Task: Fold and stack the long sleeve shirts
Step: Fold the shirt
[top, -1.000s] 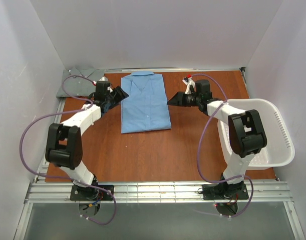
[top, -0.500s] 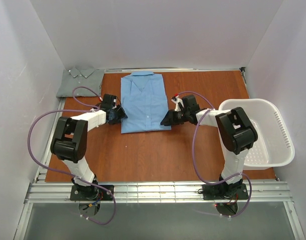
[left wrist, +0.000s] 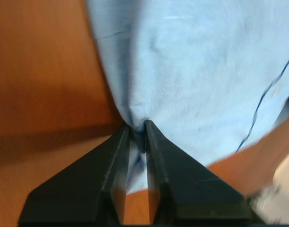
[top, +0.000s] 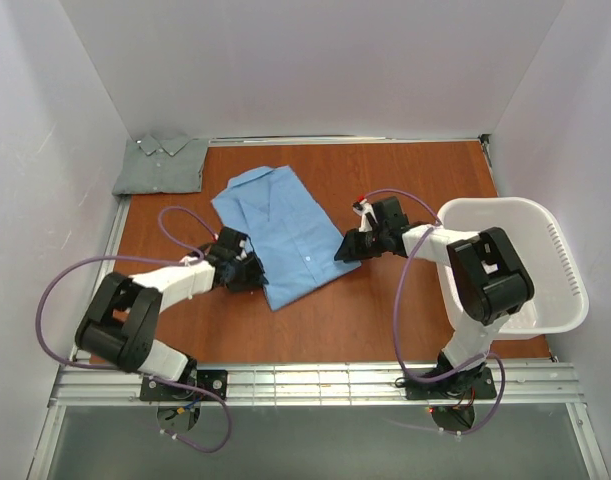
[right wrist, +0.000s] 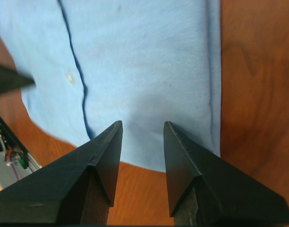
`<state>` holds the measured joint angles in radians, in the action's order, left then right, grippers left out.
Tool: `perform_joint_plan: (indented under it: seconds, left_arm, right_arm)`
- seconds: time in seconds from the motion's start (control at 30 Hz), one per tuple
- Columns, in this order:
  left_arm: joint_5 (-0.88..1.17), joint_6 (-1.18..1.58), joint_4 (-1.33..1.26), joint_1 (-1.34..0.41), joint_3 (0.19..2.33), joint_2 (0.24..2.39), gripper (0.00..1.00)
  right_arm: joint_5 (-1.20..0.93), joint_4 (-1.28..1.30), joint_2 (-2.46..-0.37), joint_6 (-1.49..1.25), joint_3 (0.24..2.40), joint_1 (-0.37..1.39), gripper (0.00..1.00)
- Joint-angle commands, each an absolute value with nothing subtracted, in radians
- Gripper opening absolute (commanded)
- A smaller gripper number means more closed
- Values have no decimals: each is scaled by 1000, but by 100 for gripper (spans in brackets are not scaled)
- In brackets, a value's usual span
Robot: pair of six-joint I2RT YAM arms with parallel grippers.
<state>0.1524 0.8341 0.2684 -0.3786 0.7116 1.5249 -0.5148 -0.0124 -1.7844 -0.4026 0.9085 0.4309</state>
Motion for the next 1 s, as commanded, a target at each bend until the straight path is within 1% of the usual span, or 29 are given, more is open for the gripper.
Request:
perform_joint_plan:
  seconds: [0.0, 0.03, 0.1, 0.13, 0.17, 0.23, 0.27, 0.3, 0.4, 0.47, 0.5, 0.53, 0.57, 0.63, 0.7, 0.77, 0.87, 0.97]
  left_arm:
    - [254, 977, 433, -489, 585, 1402, 18]
    - [277, 1000, 431, -535, 554, 1370, 31]
    - [287, 1043, 436, -566, 529, 1260, 44]
    - [285, 1052, 440, -575, 513, 1209, 59]
    - [272, 1058, 449, -574, 511, 1124, 68]
    - [218, 1057, 509, -572, 556, 1050, 82]
    - [166, 1048, 532, -572, 581, 1016, 86]
    - [134, 1033, 578, -569, 615, 1014, 88]
    - [52, 919, 643, -508, 750, 1078, 89]
    - [63, 808, 632, -396, 813, 1132, 88]
    - [104, 770, 593, -350, 824, 1156, 88]
    - [123, 746, 571, -266, 836, 1213, 87]
    - [124, 698, 549, -233, 848, 1241, 85]
    - [127, 663, 506, -160, 896, 1331, 76]
    - [141, 624, 465, -127, 940, 1391, 70]
    - [147, 609, 437, -95, 959, 1466, 68]
    - [146, 589, 399, -72, 985, 1549, 57]
    - [144, 566, 367, -63, 991, 1603, 53]
  right_arm:
    - [-397, 172, -1674, -273, 920, 428, 33]
    - [-387, 202, -1655, -255, 931, 429, 34]
    - [-365, 256, -1591, -206, 956, 436, 35]
    - [-357, 267, -1566, -187, 962, 440, 35]
    - [-332, 281, -1543, -173, 980, 463, 36]
    - [-286, 322, -1482, -127, 995, 503, 39]
    - [-231, 334, -1465, -117, 1006, 552, 43]
    - [-200, 353, -1439, -103, 1023, 578, 44]
    - [-112, 357, -1408, -103, 1054, 687, 48]
    - [-43, 356, -1411, -95, 1081, 774, 48]
    - [-29, 353, -1429, -91, 1097, 800, 48]
    - [-12, 350, -1446, -89, 1130, 828, 48]
    - [-5, 348, -1466, -90, 1149, 871, 48]
    - [37, 348, -1544, -92, 1222, 916, 48]
    - [90, 347, -1632, -94, 1279, 975, 47]
    - [126, 345, -1695, -89, 1369, 1021, 45]
    - [129, 348, -1857, -84, 1506, 1052, 43]
    - [136, 359, -1961, -84, 1612, 1069, 41]
